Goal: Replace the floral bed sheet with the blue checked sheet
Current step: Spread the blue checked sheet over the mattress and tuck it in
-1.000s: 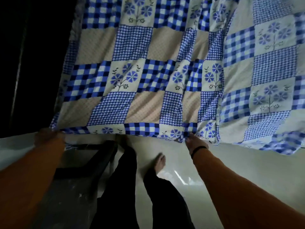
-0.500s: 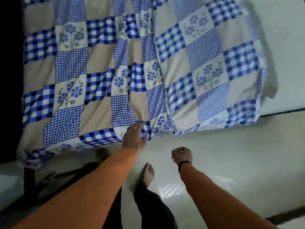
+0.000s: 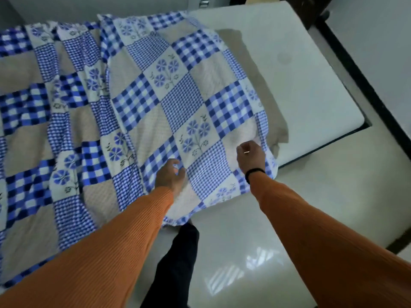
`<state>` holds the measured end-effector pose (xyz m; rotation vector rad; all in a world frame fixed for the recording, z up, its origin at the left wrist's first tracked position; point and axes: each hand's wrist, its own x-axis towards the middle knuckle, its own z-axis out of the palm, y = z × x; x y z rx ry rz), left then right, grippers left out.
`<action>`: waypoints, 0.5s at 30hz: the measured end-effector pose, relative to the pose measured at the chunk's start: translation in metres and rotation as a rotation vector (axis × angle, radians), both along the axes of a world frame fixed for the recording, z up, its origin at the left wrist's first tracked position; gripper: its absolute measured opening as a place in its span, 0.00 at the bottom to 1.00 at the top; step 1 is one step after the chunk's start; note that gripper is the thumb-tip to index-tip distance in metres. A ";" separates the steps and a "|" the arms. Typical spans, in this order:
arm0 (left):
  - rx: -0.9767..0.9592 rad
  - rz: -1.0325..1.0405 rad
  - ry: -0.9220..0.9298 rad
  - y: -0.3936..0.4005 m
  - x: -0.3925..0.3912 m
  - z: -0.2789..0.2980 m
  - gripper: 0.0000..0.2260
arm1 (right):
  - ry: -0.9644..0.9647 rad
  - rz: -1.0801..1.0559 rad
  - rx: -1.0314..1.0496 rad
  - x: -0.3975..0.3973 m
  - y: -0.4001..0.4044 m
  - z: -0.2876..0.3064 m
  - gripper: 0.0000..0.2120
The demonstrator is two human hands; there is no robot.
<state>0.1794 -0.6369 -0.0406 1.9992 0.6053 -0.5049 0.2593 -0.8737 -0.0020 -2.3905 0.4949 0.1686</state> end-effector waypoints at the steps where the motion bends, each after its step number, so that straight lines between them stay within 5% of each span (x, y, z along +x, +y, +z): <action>1: -0.002 0.004 -0.028 -0.006 0.016 -0.003 0.17 | -0.029 0.000 -0.026 0.024 -0.014 0.000 0.07; 7: 0.070 0.002 -0.286 -0.052 0.122 0.000 0.15 | 0.045 0.009 -0.238 0.155 -0.080 -0.003 0.17; 11: 0.217 -0.185 -0.447 -0.093 0.197 0.013 0.16 | 0.263 -0.016 -0.157 0.214 -0.107 -0.014 0.22; 15: 0.324 -0.184 -0.363 -0.131 0.256 0.020 0.19 | 0.337 -0.015 -0.031 0.258 -0.129 -0.027 0.27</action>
